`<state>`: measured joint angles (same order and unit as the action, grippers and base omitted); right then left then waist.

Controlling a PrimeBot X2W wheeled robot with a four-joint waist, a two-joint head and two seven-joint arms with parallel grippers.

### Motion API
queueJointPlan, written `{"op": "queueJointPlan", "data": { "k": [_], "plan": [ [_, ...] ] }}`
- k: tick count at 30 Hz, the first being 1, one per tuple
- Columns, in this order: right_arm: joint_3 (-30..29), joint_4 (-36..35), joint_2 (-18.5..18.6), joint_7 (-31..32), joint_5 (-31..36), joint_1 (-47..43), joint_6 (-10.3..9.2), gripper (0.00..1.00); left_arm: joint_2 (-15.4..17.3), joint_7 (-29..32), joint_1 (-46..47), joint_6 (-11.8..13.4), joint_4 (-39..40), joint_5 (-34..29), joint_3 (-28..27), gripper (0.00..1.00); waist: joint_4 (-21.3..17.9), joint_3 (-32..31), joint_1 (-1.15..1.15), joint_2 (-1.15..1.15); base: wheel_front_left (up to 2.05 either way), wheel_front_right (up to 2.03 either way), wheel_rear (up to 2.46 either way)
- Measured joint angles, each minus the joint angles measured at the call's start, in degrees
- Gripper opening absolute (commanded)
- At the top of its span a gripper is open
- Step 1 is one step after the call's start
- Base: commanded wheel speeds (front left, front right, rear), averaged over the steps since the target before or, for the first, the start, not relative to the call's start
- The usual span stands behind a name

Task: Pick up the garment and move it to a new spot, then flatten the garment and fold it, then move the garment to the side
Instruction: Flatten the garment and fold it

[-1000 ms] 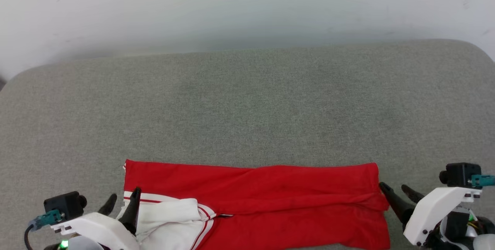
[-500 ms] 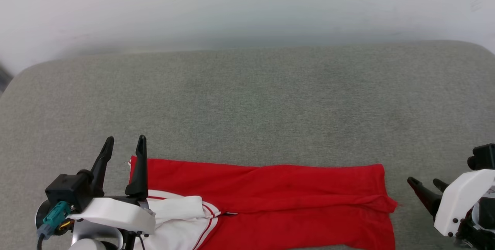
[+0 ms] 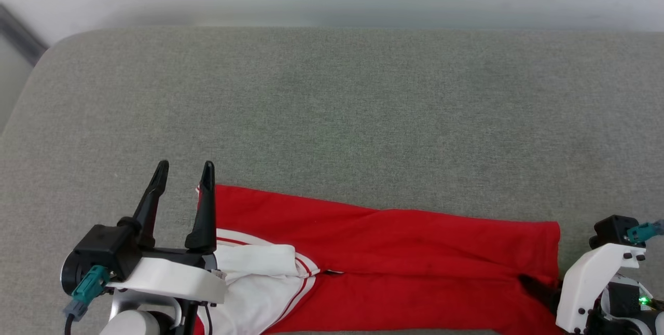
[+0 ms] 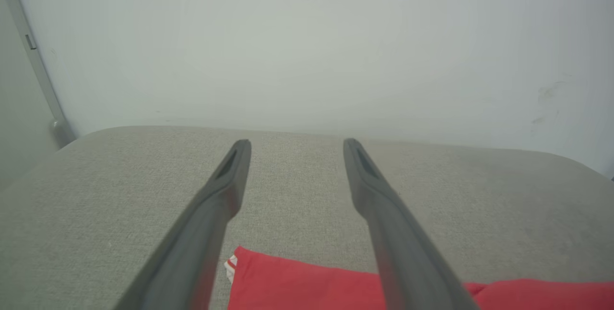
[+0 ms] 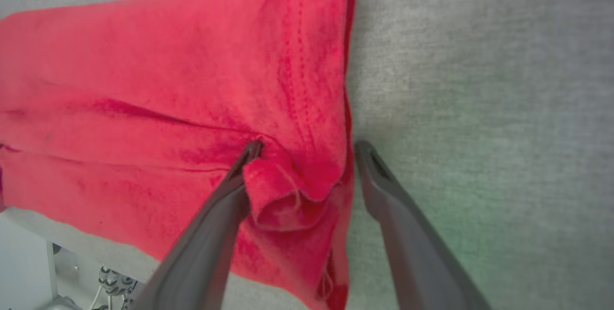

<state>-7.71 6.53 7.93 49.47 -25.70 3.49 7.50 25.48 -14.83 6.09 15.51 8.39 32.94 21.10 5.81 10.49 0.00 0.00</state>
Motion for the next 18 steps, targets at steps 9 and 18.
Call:
{"op": "queueJointPlan", "data": {
  "k": [9,18],
  "plan": [
    [1.67,3.11,0.65,2.33,-1.27,1.89,-0.11,0.0,-0.23,-0.07,0.07,-0.41,-1.81,-0.67,-0.07,1.0,0.61,0.05,0.0,0.0,0.0,0.0,0.0],
    [2.8,3.28,1.97,3.07,-2.52,4.03,-0.01,0.0,0.98,1.07,-1.22,-0.11,-2.5,-0.68,0.11,1.0,-1.56,-3.43,0.0,0.0,0.0,0.0,0.0]
  ]
}}
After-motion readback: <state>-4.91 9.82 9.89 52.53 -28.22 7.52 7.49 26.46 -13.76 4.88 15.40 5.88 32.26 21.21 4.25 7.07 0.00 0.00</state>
